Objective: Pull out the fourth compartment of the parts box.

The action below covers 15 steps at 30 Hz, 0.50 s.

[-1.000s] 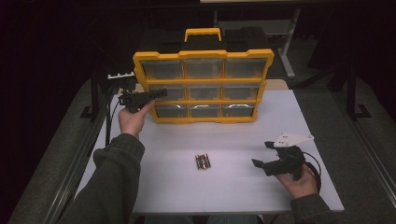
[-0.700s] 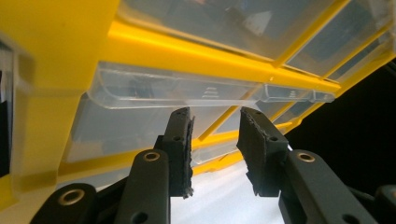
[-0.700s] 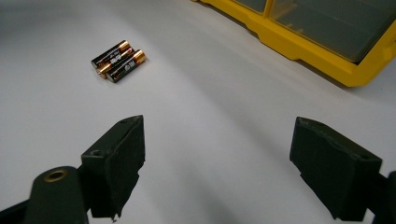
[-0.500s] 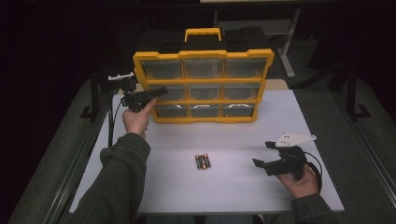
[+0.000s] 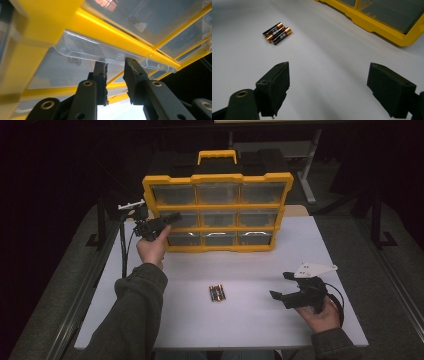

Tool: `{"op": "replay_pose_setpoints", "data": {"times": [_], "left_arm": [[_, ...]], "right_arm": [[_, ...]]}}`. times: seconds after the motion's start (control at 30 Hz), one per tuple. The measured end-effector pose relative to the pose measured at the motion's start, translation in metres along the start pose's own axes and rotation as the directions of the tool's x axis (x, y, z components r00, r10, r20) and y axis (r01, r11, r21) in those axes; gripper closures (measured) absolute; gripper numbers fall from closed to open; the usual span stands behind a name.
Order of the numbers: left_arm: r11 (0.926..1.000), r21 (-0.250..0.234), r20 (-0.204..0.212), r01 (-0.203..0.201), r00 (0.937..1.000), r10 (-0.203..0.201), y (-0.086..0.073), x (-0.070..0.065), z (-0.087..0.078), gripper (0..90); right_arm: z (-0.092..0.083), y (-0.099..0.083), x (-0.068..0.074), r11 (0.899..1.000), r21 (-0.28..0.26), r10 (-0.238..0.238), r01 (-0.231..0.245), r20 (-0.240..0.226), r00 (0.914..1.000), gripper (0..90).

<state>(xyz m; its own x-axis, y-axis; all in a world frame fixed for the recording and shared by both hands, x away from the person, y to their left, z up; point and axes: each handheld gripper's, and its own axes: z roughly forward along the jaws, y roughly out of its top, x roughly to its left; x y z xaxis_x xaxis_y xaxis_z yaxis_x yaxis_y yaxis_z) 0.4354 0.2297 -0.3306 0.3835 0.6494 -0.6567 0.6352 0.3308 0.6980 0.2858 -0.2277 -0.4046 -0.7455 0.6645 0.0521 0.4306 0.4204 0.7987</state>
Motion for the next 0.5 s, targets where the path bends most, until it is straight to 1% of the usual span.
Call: {"op": "replay_pose_setpoints", "data": {"times": [0.03,0.1,0.17,0.23,0.3,0.33,0.4,0.5], "left_arm": [[0.9999,-0.001,0.008,0.012,0.9999,-0.012,0.000,0.001,0.000,74.2],[0.9993,-0.001,0.023,0.038,0.9990,-0.038,0.000,0.002,0.000,75.5],[0.9991,-0.005,0.028,0.042,0.9987,-0.042,0.000,0.003,-0.001,76.2],[0.9985,-0.018,0.043,0.052,0.9977,-0.051,-0.002,0.004,-0.001,76.5],[0.9959,-0.037,0.067,0.082,0.9945,-0.080,-0.005,0.008,-0.003,78.6],[0.9942,-0.046,0.090,0.097,0.9916,-0.093,-0.008,0.011,-0.004,80.1],[0.9936,-0.048,0.095,0.102,0.9907,-0.097,-0.009,0.012,-0.004,81.6],[0.9900,-0.052,0.107,0.131,0.9863,-0.125,-0.009,0.013,-0.004,81.8]], "right_arm": [[0.000,0.000,0.000,1.000,0.001,-0.005,0.005,0.000,1.0000,17.2],[0.000,-0.001,0.000,1.000,0.002,0.001,-0.001,-0.001,1.0000,17.2],[-0.001,-0.002,0.000,1.000,0.002,0.010,-0.010,0.000,0.9999,17.2],[-0.002,-0.002,-0.001,1.000,-0.005,0.010,-0.010,-0.002,1.0000,17.2],[-0.002,-0.002,-0.001,1.000,-0.005,0.006,-0.006,0.000,1.0000,17.3],[-0.001,-0.002,-0.001,1.000,-0.006,0.004,-0.004,-0.001,1.0000,17.5],[-0.001,-0.002,0.000,1.000,-0.002,0.004,-0.004,-0.003,1.0000,17.5],[0.001,-0.002,0.000,1.000,0.005,0.003,-0.003,-0.006,1.0000,17.5]]}}
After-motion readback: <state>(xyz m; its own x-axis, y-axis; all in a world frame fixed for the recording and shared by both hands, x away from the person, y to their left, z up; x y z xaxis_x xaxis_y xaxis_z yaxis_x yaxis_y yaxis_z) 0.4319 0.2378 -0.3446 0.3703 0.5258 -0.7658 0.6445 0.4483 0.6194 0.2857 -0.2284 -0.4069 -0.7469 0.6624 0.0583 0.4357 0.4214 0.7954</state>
